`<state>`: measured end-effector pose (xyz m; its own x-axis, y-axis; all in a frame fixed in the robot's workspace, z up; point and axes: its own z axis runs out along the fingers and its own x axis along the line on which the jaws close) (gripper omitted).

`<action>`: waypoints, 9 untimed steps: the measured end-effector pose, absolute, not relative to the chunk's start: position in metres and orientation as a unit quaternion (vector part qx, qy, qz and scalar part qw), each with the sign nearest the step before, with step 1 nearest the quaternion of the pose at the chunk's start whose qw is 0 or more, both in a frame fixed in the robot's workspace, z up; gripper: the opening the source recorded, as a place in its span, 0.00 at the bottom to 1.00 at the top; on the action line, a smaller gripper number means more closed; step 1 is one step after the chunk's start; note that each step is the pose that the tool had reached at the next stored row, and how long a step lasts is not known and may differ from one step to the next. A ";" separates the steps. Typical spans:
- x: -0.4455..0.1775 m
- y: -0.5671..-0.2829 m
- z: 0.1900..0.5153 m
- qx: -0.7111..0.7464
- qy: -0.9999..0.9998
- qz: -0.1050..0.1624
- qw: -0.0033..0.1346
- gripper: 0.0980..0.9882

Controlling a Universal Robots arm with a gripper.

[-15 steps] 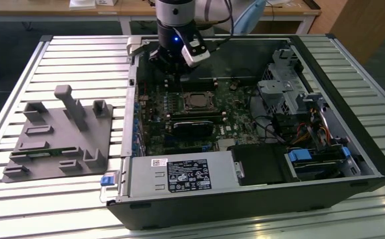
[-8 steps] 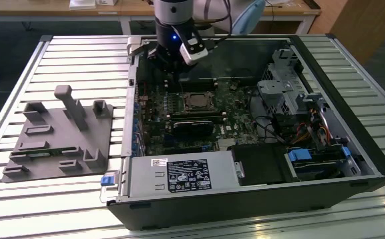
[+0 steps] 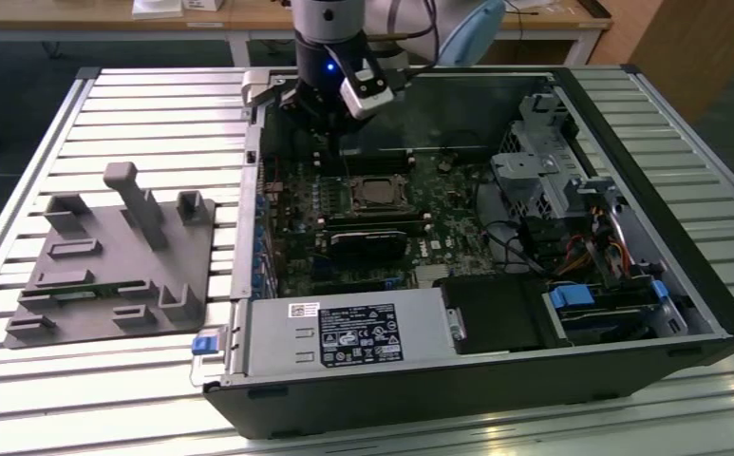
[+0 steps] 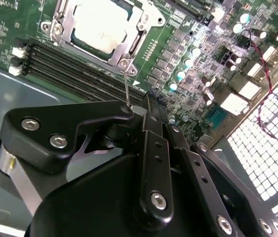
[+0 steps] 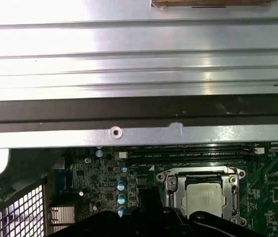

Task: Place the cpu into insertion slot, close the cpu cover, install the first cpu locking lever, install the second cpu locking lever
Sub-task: 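Install the first cpu locking lever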

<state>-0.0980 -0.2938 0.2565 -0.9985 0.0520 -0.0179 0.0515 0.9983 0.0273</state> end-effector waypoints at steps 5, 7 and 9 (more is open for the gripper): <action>-0.098 -0.292 0.256 0.024 1.000 0.013 0.009 0.01; -0.097 -0.292 0.256 0.023 1.000 0.013 0.009 0.01; -0.096 -0.292 0.256 0.023 1.000 0.013 0.009 0.01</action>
<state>-0.0955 -0.2918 0.2564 -0.9988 0.0454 -0.0180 0.0449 0.9986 0.0274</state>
